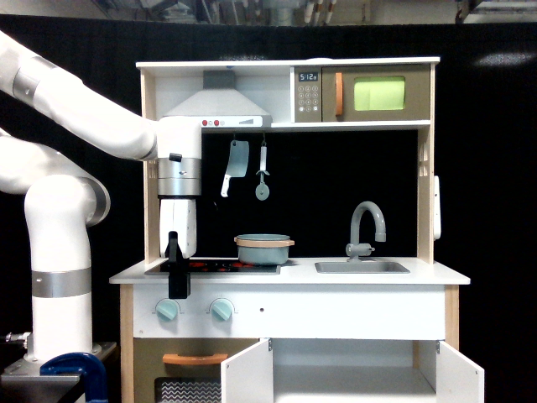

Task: Put the bowl inside the kitchen cabinet

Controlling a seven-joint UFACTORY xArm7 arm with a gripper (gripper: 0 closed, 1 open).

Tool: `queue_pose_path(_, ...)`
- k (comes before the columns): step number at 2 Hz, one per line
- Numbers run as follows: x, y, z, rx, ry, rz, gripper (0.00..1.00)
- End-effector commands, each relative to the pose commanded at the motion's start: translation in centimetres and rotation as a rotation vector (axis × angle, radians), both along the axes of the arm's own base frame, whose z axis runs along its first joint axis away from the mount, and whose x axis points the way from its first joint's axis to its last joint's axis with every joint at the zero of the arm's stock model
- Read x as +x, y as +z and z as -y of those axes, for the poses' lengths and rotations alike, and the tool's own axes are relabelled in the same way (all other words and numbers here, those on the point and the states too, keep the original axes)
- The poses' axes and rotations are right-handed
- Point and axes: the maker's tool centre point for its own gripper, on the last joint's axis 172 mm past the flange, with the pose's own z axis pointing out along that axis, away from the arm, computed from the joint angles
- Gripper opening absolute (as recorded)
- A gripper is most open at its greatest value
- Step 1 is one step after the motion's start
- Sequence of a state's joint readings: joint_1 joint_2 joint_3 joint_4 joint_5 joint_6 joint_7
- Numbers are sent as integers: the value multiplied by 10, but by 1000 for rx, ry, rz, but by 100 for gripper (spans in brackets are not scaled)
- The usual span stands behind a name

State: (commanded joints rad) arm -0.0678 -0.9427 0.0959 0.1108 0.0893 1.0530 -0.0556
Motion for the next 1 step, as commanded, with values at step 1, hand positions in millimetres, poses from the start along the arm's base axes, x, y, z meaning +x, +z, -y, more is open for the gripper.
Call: queue_pose_path(1, 8, 24, -12, -17, 0, 52, 100)
